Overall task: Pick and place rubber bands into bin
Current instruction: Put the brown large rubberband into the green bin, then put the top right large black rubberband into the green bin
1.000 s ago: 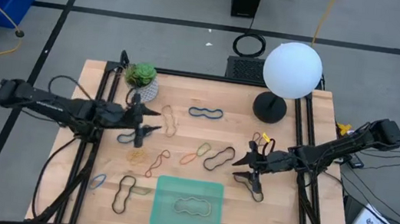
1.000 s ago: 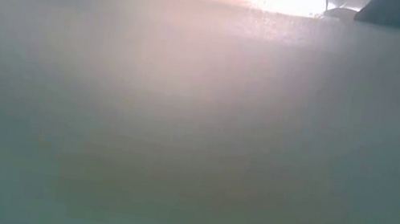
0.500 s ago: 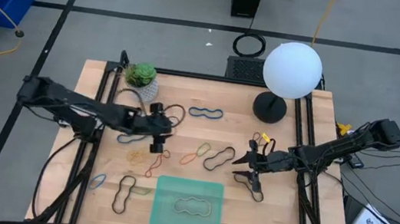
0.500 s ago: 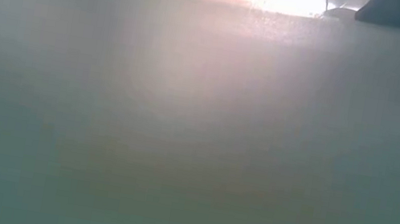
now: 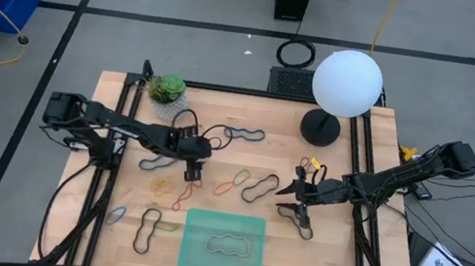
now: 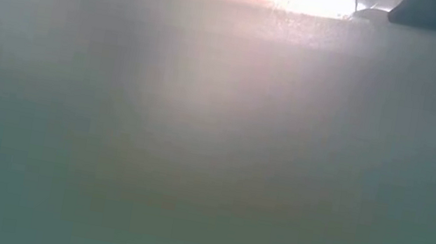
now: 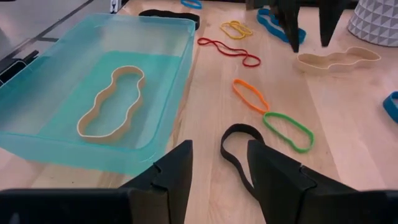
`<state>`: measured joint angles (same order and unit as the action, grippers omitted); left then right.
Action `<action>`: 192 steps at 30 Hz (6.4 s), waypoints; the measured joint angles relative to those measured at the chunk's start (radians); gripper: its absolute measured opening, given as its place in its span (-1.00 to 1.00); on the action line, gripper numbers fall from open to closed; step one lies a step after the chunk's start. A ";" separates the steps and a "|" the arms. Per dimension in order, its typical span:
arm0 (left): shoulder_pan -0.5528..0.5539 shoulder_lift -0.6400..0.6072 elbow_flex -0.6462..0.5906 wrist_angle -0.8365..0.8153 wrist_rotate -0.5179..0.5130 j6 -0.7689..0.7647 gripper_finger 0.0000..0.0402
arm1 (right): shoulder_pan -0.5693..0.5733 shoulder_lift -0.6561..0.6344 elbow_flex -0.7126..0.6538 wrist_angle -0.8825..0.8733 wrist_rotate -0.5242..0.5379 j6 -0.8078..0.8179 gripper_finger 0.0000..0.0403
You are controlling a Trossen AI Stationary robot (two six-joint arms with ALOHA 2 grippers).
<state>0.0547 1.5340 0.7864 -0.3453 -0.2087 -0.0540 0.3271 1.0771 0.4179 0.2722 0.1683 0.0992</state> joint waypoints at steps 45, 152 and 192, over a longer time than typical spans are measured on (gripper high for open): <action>-0.007 0.109 0.070 -0.151 0.015 -0.135 -0.97 | 0.000 0.000 0.000 0.000 0.018 -0.015 -0.28; -0.454 0.690 0.967 -0.402 0.313 -0.346 -0.21 | 0.002 0.001 0.000 0.011 0.013 -0.007 -0.30; -0.417 -0.084 0.830 -0.618 -0.121 -0.060 0.18 | 0.002 0.000 0.000 0.045 0.013 -0.007 -0.30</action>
<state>-0.3623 1.4500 1.6160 -0.9630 -0.3292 -0.1142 0.3290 1.0771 0.4183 0.3176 0.1814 0.0925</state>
